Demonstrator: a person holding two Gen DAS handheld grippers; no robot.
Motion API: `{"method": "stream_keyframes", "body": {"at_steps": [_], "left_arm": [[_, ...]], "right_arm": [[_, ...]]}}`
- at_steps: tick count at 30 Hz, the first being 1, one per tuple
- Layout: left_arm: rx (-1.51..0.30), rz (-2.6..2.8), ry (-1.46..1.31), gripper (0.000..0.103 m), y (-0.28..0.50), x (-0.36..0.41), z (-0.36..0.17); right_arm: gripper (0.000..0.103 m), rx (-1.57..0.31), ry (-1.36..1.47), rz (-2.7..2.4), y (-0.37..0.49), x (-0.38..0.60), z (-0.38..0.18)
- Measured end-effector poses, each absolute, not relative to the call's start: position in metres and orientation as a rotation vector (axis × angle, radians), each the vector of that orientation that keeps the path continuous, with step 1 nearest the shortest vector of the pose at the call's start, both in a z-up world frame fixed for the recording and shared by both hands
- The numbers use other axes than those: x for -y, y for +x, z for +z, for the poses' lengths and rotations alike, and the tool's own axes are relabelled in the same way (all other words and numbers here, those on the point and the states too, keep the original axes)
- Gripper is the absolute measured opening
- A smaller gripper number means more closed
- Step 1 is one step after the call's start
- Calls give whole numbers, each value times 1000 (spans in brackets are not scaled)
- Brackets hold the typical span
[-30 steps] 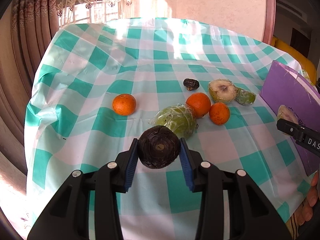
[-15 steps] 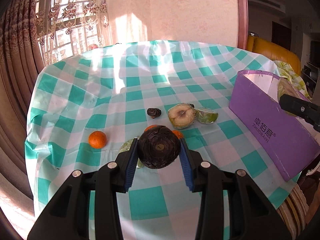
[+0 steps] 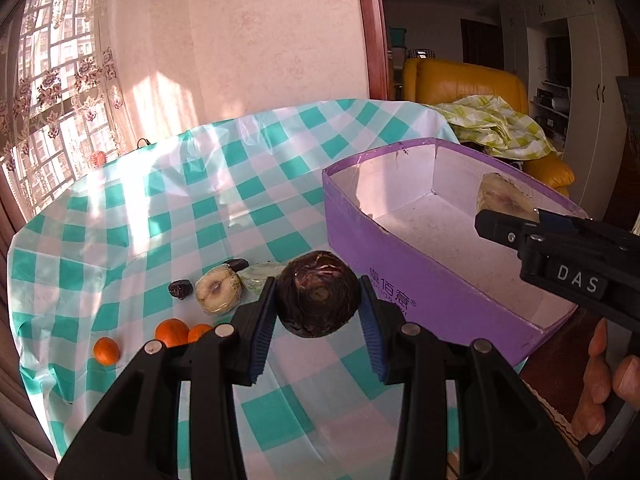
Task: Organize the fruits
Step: 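Carry both held fruits over the purple box and lower them inside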
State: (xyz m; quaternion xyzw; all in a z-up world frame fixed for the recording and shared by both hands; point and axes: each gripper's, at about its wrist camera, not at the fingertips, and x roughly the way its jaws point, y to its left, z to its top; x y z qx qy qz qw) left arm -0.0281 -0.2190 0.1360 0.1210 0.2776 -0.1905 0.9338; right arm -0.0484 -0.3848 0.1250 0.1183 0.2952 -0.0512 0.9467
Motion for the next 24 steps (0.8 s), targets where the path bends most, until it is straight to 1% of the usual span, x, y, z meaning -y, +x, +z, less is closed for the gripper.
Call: {"method": "stream_keyframes", "body": {"at_steps": [6,10,20,24], "left_arm": [[-552,-489,324,40,-29,280,143],[-577,-563,367,40,-26,315,137],[-719,-651,472,40,4,367,102],[-796,-647,497,40,18,378,87]], "right_arm": [[61,-637,219,-173,-44,420,114],[61,-676,180,-212,-39,438,106],[61,-741,109,-268,-20,468,96],[61,-807,56,-284,-11,475,85]]}}
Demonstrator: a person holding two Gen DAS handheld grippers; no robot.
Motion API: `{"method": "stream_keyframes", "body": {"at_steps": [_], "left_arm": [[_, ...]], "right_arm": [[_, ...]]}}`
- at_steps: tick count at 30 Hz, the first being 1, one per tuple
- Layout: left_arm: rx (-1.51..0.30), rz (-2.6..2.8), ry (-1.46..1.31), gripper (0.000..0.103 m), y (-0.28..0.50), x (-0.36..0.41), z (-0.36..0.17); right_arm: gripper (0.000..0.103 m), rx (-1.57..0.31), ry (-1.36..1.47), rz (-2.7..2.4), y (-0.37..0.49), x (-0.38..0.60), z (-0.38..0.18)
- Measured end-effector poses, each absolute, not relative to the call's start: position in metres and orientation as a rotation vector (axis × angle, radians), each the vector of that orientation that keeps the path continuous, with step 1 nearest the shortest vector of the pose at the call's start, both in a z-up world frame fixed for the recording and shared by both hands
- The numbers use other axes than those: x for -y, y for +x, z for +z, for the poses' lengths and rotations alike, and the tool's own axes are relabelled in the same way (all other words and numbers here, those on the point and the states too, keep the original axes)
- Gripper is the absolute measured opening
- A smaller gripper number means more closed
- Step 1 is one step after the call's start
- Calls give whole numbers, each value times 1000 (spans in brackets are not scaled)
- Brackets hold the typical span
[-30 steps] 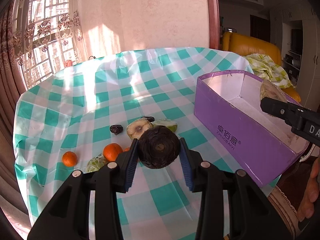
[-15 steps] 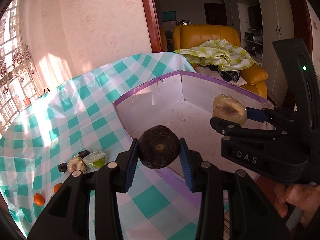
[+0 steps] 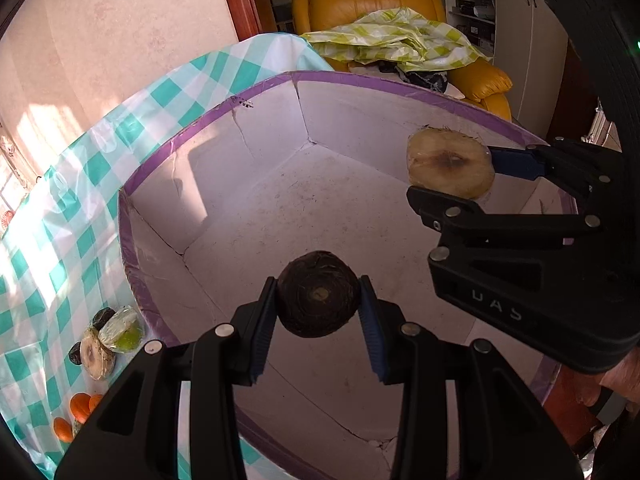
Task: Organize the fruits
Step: 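Carry both held fruits over the purple box and lower them inside, then open the right tool to drop the pear half while the left tool releases the dark fruit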
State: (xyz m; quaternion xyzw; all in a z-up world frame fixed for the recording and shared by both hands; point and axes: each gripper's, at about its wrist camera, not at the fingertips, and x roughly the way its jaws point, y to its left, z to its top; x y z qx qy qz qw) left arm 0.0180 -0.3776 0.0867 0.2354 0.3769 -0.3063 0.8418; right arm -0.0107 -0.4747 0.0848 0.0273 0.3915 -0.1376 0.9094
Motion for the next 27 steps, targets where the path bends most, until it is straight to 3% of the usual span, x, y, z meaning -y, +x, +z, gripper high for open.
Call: {"method": "stream_keyframes", "body": {"at_steps": [8,18,27], "left_arm": [[-892,-693,649,40,30,400,63],[-1133,-820,649,40,53,401,48],[-1157,-858,645,40,54,397,44]], "right_arm": [[61,-963,-58,-250,3,474,73],[62,-1108,-155,-256,12,470,57],[63,-1103,-155,-247,11,470,56]]}}
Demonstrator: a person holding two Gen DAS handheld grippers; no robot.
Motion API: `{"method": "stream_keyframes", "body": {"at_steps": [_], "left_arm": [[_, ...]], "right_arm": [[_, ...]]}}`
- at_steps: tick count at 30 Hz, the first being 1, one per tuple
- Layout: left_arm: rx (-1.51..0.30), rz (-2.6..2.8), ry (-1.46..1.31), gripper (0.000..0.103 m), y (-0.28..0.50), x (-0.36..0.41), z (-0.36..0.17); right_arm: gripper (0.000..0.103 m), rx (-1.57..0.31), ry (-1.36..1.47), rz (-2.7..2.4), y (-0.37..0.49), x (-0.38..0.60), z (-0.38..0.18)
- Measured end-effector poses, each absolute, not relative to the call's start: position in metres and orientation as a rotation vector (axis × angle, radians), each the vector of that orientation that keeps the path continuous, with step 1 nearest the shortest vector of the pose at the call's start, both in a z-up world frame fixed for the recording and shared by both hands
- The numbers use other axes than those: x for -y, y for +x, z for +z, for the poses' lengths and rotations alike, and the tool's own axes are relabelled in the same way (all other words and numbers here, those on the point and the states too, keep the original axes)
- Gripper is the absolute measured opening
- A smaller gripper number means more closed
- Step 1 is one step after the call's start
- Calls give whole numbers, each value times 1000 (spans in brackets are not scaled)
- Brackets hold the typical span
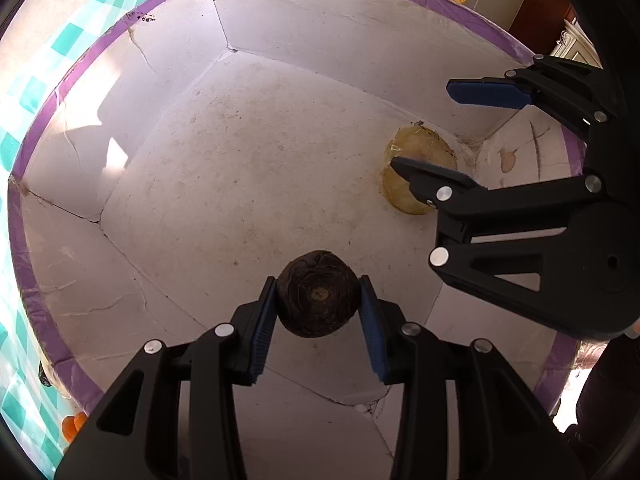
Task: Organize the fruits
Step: 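Open the right tool to drop the pear half while the left tool releases the dark fruit, then withdraw both tools from the box back toward the remaining fruits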
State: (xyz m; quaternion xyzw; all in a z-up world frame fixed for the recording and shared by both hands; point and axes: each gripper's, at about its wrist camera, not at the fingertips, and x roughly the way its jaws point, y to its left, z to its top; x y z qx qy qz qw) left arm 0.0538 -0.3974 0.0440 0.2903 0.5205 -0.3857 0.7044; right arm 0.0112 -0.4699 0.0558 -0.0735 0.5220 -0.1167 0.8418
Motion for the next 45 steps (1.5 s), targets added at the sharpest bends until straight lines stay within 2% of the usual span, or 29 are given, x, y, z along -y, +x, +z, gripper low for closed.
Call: {"method": "stream_keyframes", "body": {"at_steps": [3,6,11,13,24,27,30,31,33,36,40,45], "left_arm": [[-1152,-866,630,41,53,396,47],[-1150,-886,602,46,51,396,50],[-1134,-895,581,63,52,393,56],[-1120,-905,568,66,50,394,59],[-959,-885,561,69,32,387,72],[-887,-856,554,76,29,382,78],[-811,-811,536,87,25,374,83],[-791,-777,521,96,26,371,83],[-760,-778,486,97,26,364,84],[-703,-765,435,100,24,350,94],[-638,-741,332,101,20,333,115],[-469,-612,218,101,10,304,136]], "right_arm": [[64,-1093,-152,-244,11,470,55],[64,-1083,-150,-241,11,471,56],[67,-1065,-139,-230,9,471,57],[68,-1055,-140,-228,8,472,57],[68,-969,-112,-228,3,473,64],[69,-931,-87,-218,0,475,67],[69,-889,-59,-209,-4,476,71],[69,-878,-48,-204,-6,476,73],[72,-860,-30,-192,-8,475,77],[95,-799,-20,-257,-14,478,89],[96,-736,51,-260,-21,486,105],[97,-668,54,-374,-27,483,120]]}}
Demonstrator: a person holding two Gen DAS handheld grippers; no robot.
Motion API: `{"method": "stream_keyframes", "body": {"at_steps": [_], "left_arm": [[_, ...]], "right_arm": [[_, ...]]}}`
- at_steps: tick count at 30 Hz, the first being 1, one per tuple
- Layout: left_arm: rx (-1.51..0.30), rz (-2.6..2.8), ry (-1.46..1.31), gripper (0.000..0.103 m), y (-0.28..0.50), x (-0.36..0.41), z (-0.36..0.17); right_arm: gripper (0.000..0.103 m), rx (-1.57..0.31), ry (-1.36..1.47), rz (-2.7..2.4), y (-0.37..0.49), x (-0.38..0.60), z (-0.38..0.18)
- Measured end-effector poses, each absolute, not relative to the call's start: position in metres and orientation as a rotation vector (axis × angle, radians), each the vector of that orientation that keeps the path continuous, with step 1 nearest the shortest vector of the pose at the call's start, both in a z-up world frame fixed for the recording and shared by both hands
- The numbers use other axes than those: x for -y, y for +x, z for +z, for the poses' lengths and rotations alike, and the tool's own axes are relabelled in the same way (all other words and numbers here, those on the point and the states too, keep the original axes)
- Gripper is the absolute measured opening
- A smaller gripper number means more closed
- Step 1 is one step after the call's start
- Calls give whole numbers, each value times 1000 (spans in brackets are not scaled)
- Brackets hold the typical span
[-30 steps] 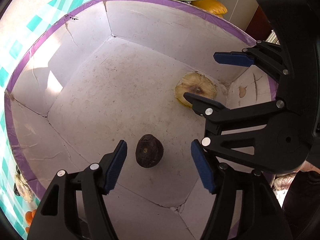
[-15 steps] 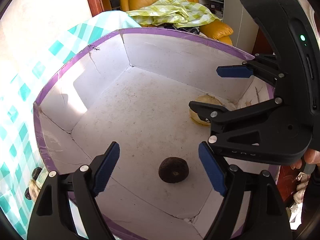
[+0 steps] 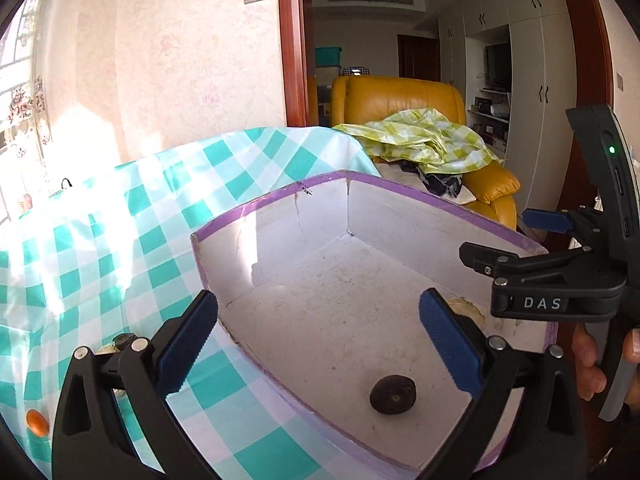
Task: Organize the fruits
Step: 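Withdraw both tools from the box back toward the remaining fruits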
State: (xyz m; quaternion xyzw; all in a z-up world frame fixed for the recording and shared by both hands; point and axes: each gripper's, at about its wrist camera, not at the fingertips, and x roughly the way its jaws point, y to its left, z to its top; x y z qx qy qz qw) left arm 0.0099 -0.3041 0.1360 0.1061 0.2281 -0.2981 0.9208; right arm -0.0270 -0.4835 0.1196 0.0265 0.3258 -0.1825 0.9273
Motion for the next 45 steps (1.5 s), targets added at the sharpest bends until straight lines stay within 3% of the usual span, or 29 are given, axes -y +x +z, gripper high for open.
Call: {"method": "stream_keyframes", "body": {"at_steps": [4,24,37,45], "left_arm": [[-384,-533,211,101,6,281,143],[-356,-327,76,101,28,148,130],[-427,-78,-87,101,57,42,113],[-510,46,-157,93,71,-12,95]], "right_arm": [[98,-626,49,-452,-30,472,132],[98,-446,160,-149,-38,377,166],[98,-465,128,15,-24,293,148],[98,-483,71,81,-14,245,126]]}}
